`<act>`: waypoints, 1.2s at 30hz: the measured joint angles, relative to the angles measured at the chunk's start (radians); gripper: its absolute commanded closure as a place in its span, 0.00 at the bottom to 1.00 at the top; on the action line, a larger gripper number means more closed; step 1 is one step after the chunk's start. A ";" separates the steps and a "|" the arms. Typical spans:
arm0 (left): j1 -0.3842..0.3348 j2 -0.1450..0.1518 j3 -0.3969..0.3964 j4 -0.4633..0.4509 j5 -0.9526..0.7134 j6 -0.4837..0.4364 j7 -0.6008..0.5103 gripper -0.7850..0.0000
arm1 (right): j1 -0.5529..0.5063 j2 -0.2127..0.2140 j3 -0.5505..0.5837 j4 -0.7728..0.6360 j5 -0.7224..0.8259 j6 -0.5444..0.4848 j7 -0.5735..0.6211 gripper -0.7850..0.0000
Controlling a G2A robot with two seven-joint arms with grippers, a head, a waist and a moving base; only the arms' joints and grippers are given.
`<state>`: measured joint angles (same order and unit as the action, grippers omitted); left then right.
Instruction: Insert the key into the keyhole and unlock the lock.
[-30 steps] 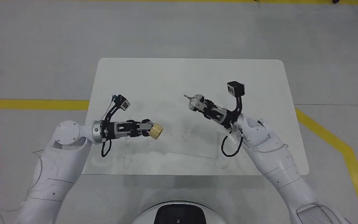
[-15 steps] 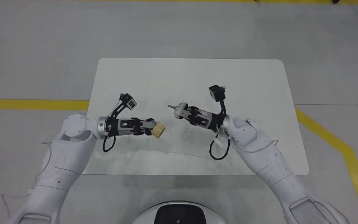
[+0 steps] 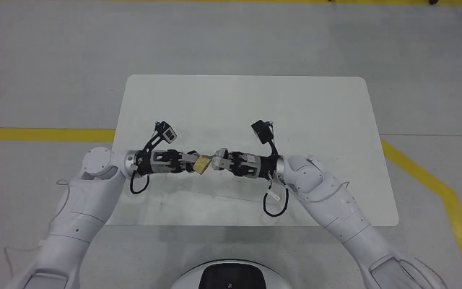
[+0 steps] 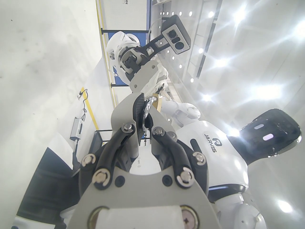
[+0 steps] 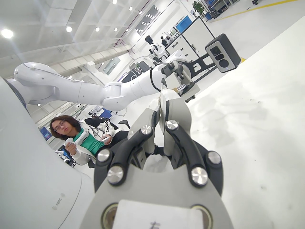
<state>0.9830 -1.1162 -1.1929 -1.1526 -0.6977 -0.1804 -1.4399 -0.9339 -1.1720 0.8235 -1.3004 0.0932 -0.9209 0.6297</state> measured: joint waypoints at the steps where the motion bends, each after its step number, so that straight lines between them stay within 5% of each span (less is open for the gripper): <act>1: -0.003 -0.001 0.002 0.005 -0.001 0.002 0.000 1.00 | 0.000 0.000 -0.001 0.000 -0.002 0.001 0.007 1.00; 36: -0.034 -0.011 0.054 0.051 -0.008 0.025 -0.013 1.00 | -0.016 -0.023 0.002 -0.007 -0.084 -0.032 -0.078 1.00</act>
<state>0.9490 -1.1267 -1.1388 -1.1019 -0.7061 -0.1556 -1.4526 -0.9498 -1.1950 0.8251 -1.3073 0.0088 -0.9532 0.5520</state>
